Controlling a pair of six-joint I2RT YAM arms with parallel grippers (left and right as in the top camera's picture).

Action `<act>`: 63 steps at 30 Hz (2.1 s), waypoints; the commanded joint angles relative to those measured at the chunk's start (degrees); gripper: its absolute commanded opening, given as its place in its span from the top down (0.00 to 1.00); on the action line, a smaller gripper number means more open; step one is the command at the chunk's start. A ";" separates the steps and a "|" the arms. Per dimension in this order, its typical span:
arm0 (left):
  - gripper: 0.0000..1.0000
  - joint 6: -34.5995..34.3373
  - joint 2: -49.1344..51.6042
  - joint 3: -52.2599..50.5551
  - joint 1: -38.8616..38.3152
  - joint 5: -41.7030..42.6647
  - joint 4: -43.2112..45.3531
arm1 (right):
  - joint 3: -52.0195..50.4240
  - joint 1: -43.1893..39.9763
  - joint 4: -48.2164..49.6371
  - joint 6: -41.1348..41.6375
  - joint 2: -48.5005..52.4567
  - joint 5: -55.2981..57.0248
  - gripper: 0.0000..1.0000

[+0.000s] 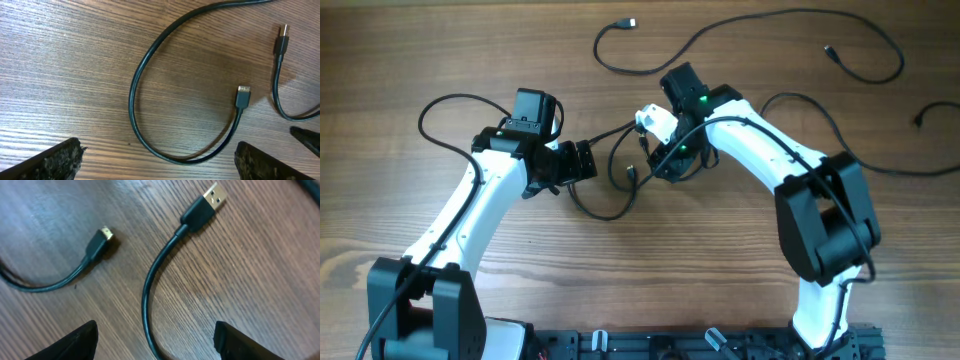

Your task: Untangle cables

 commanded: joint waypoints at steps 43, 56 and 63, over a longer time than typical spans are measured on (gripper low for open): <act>0.00 -7.74 -0.48 -10.67 0.11 -11.10 3.96 | -0.22 2.27 9.57 17.09 11.32 -1.79 0.96; 0.21 -8.39 8.35 -12.37 0.04 -10.67 13.09 | -0.22 1.84 10.64 18.10 11.32 -3.19 0.96; 0.96 -8.37 8.79 -12.37 0.07 -10.27 12.68 | -0.22 1.84 10.75 18.60 11.32 -3.19 0.96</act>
